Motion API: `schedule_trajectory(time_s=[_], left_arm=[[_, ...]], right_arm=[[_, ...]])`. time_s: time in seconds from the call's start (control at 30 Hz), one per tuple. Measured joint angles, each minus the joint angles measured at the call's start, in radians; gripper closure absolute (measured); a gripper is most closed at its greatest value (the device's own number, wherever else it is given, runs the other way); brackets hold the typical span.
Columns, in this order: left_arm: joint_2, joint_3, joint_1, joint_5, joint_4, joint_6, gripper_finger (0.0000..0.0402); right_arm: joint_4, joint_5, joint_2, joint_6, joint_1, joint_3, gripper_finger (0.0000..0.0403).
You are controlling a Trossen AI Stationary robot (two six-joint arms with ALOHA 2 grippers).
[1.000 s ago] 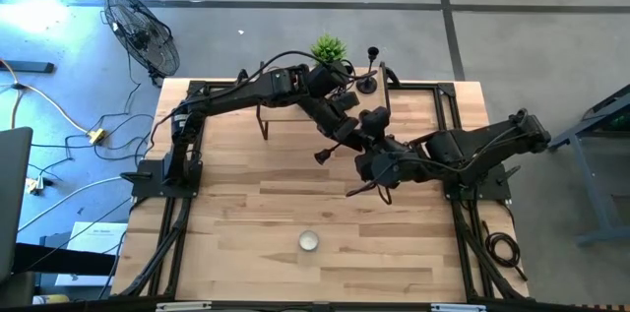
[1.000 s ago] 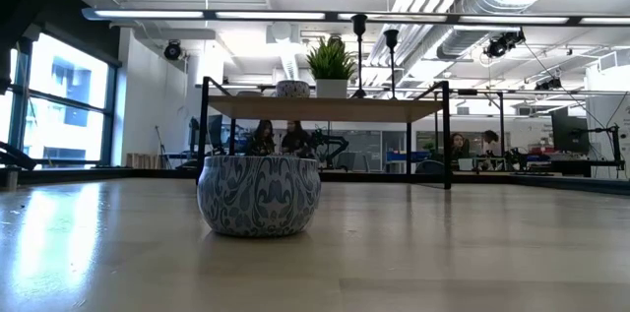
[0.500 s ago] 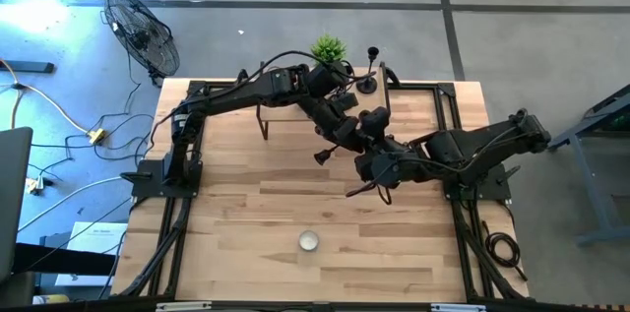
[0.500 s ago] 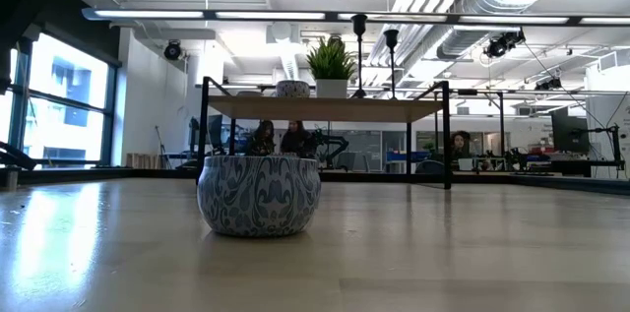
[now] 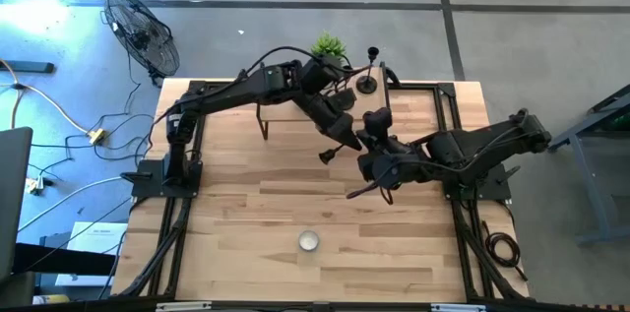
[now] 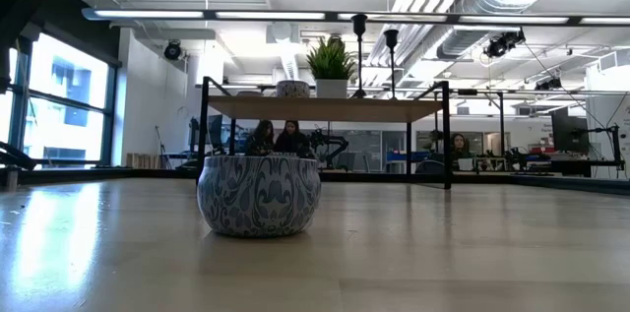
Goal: Pick & Place candle stick holders
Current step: Put the black left candle holder on the shelf
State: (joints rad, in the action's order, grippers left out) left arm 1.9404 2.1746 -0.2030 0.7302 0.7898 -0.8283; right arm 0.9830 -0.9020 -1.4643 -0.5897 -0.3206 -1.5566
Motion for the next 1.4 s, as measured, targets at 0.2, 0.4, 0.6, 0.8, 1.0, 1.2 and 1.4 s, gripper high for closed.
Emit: schedule_trajectory(time_s=[0.2, 0.4, 0.6, 0.8, 1.0, 1.2, 1.4], left_arm=[[-0.028, 0.0, -0.001, -0.058, 0.034, 0.013, 0.0136], [-0.026, 0.0, -0.006, -0.06, 0.055, 0.02, 0.0136], [-0.035, 0.001, -0.019, -0.06, 0.117, 0.063, 0.0136], [-0.063, 0.001, -0.036, -0.155, 0.226, 0.124, 0.0136], [-0.126, 0.0, -0.046, -0.239, 0.269, 0.225, 0.0136], [-0.211, 0.001, -0.038, -0.382, 0.268, 0.327, 0.0136], [-0.28, 0.001, -0.01, -0.538, 0.285, 0.386, 0.0136]], right_arm=[[0.015, -0.025, 0.009, 0.008, -0.035, 0.001, 0.0403], [0.017, -0.071, 0.017, 0.011, -0.085, 0.002, 0.0403], [0.087, -0.102, 0.017, 0.075, -0.121, 0.002, 0.0403], [0.166, -0.128, 0.048, 0.183, -0.143, 0.001, 0.0403], [0.209, -0.138, 0.13, 0.307, -0.152, 0.001, 0.0403], [0.213, -0.075, 0.244, 0.438, -0.151, 0.0, 0.0403], [0.208, -0.043, 0.332, 0.525, -0.144, 0.0, 0.0403]])
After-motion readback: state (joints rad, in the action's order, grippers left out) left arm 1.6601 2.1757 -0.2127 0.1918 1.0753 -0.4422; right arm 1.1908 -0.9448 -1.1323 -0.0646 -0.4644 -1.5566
